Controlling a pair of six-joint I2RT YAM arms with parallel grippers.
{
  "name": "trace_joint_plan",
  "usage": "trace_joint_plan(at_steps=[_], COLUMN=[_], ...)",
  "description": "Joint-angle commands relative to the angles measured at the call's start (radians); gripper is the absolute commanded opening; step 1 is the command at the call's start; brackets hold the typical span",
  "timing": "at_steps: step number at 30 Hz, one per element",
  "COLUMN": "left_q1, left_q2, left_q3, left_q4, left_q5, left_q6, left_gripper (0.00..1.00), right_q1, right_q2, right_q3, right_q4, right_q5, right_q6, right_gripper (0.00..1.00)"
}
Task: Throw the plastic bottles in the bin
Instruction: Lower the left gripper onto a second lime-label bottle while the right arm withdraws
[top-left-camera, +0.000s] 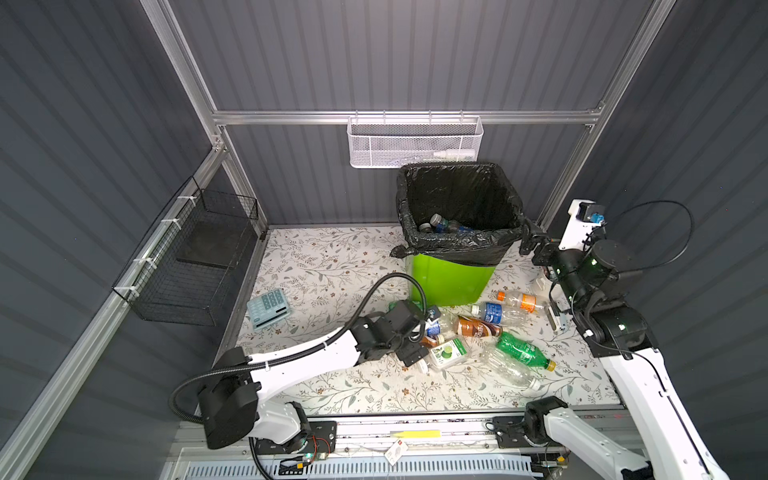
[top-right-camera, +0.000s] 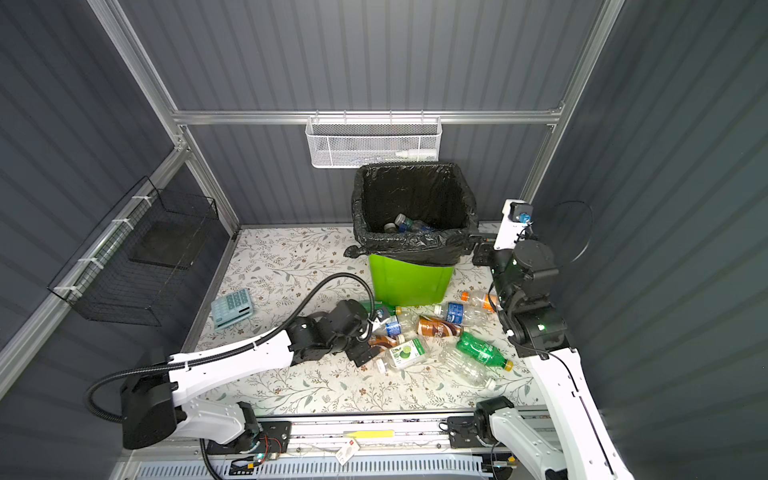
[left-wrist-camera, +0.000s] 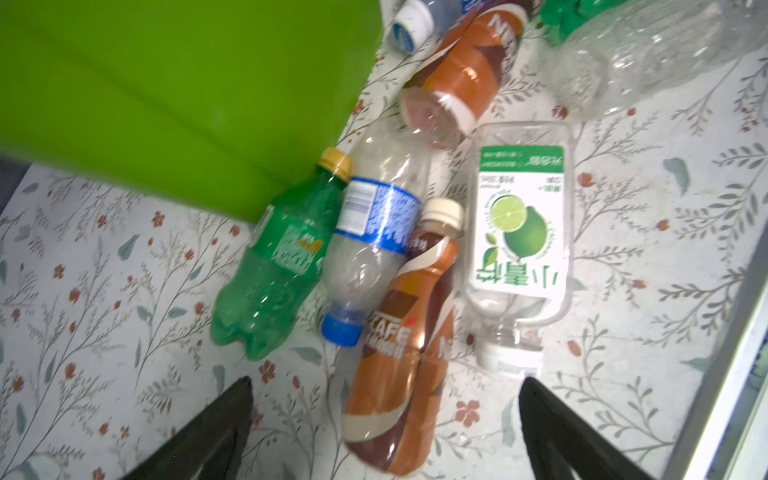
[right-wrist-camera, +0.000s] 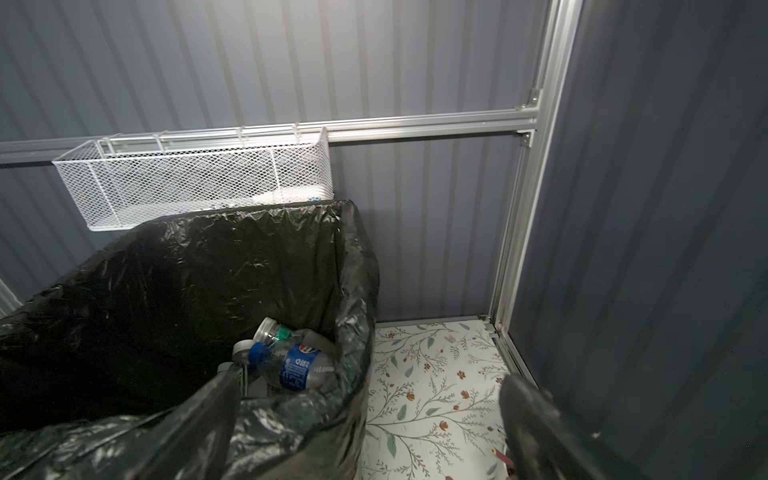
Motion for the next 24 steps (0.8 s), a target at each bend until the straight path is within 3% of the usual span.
trace_joint_plan(at_steps=[1, 10, 17, 24], left_q1=[-0.054, -0.102, -0.102, -0.102], left_q2=[0.105, 0.393, 0.535, 0.612], left_q3=[0.092, 0.340, 0.480, 0.522], left_q4=[-0.003, -0.103, -0.186, -0.238], left_q5=[0.011, 0.041, 0.069, 0.080], left_q6=[-0.051, -0.092, -0.096, -0.095], left_gripper=[1.00, 0.96, 0.91, 0.90], right_q1=[-0.022, -0.082, -0.110, -0.134], right_q2=[-0.076, -0.176, -0.191, -0.187], right_q3=[-0.049, -0.141, -0.165, -0.175], right_q4=[-0.021, -0.078, -0.086, -0.087], right_q5=[0.038, 0.050, 0.031, 0.004], right_q6=[0.051, 0.082, 0.092, 0.102], right_gripper=[0.99, 0.99, 0.99, 0.99])
